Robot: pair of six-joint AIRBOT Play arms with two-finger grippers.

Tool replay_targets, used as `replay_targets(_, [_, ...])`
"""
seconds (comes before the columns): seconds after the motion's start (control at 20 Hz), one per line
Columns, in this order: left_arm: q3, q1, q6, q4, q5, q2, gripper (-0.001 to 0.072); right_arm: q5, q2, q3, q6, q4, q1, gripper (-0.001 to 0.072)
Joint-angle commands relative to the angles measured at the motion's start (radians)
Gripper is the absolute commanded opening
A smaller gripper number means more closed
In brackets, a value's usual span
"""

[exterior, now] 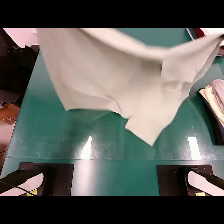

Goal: Fold the shirts.

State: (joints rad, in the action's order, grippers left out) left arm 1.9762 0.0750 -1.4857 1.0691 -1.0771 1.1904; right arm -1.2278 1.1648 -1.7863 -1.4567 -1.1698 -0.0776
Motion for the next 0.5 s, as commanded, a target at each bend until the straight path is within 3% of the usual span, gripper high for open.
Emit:
replay_targets(0.0, [0.117, -0.055, 0.0, 0.01, 0.051, -0.043, 0.0026, 0.198, -0.143, -0.001, 0.013, -0.002, -0.037, 0.0016])
replay_targets(0.25, [0.112, -0.055, 0.001, 0.033, 0.235, -0.196, 0.0027, 0.39, -0.318, -0.001, 0.053, -0.002, -0.082, 0.0016])
replay_targets(0.45, [0.112, -0.055, 0.001, 0.035, 0.287, -0.313, 0.0027, 0.432, -0.423, -0.001, 0.079, -0.004, -0.115, 0.0016])
